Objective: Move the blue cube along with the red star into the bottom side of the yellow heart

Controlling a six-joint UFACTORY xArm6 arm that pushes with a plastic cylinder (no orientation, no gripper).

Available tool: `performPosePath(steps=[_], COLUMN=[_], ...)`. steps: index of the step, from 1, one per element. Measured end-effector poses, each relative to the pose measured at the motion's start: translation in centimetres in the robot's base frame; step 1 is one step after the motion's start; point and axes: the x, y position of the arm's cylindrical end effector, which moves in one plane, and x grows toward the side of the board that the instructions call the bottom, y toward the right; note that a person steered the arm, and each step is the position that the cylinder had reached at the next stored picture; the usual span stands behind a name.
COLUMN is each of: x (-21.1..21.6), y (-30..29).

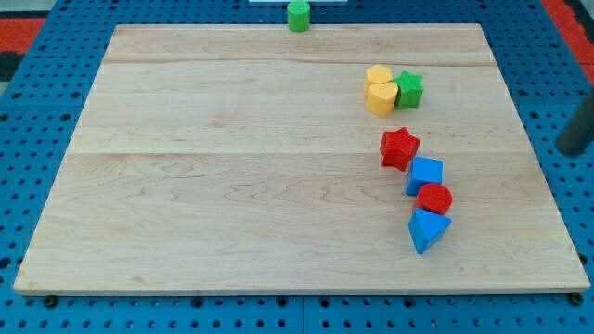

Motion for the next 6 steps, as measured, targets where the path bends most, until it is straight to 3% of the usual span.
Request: performPosePath(steps=[2, 3, 4, 6], x=[8.4, 9.1, 8.7, -1.2], y=[-4.6, -10.0, -15.6, -17.5])
